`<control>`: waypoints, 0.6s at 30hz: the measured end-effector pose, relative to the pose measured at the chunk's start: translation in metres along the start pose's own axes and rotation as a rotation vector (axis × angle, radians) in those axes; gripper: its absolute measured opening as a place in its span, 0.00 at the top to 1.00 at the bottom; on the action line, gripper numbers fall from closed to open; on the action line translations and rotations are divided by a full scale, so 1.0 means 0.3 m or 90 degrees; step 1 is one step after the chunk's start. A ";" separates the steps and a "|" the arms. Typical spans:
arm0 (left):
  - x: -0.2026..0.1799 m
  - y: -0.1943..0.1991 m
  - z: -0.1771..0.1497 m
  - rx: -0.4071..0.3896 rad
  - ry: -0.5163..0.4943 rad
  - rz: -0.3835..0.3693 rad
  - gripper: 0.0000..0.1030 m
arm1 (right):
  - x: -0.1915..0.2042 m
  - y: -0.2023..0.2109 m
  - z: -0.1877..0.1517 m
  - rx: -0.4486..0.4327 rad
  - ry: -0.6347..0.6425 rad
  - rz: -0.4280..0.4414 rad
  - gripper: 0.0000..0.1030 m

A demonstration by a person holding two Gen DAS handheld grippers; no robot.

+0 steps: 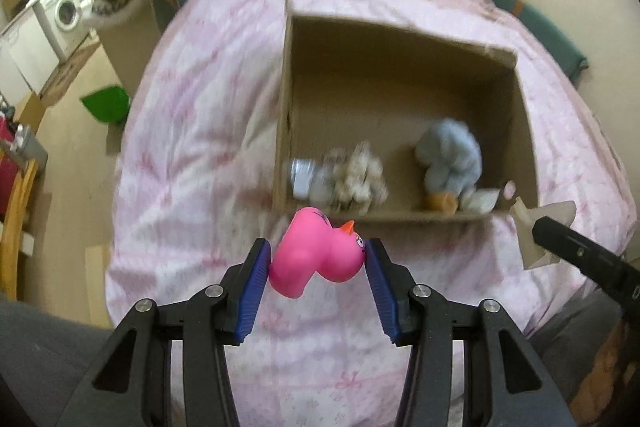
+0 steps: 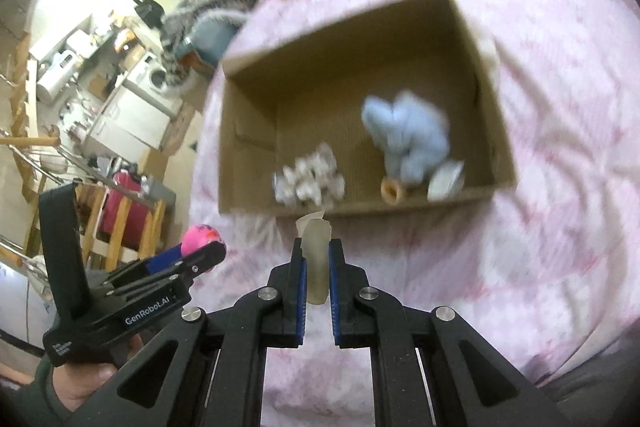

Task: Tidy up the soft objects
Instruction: 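Lower the duck and foam piece into the box and open both tools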

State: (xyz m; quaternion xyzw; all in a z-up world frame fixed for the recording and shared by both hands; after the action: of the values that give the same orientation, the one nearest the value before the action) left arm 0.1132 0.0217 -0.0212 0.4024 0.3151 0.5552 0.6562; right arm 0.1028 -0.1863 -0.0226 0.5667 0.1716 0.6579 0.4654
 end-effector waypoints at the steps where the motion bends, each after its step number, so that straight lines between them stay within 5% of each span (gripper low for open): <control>1: -0.003 0.012 0.025 -0.011 -0.006 0.000 0.56 | 0.003 0.019 0.022 -0.012 0.000 0.004 0.89; 12: 0.032 -0.025 0.300 -0.072 -0.019 -0.011 0.56 | 0.000 0.028 0.246 -0.091 0.006 0.019 0.89; 18: 0.036 -0.127 0.331 -0.079 -0.018 -0.017 0.56 | -0.024 -0.051 0.286 -0.094 0.015 0.010 0.89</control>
State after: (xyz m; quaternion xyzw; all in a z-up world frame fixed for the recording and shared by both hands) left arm 0.2188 0.0122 -0.0070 0.3646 0.2757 0.5593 0.6915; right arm 0.1864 -0.2101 -0.0128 0.5243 0.1235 0.6792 0.4985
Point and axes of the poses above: each gripper's, at about its wrist camera, not at the fingertips, and y roughly against the way its jaws point, x to its left, z to its top, the point moved 3 cm from there along -y, roughly the way its jaws point, and after that the axes turned 14 degrees about -y, right-handed, at the moved point
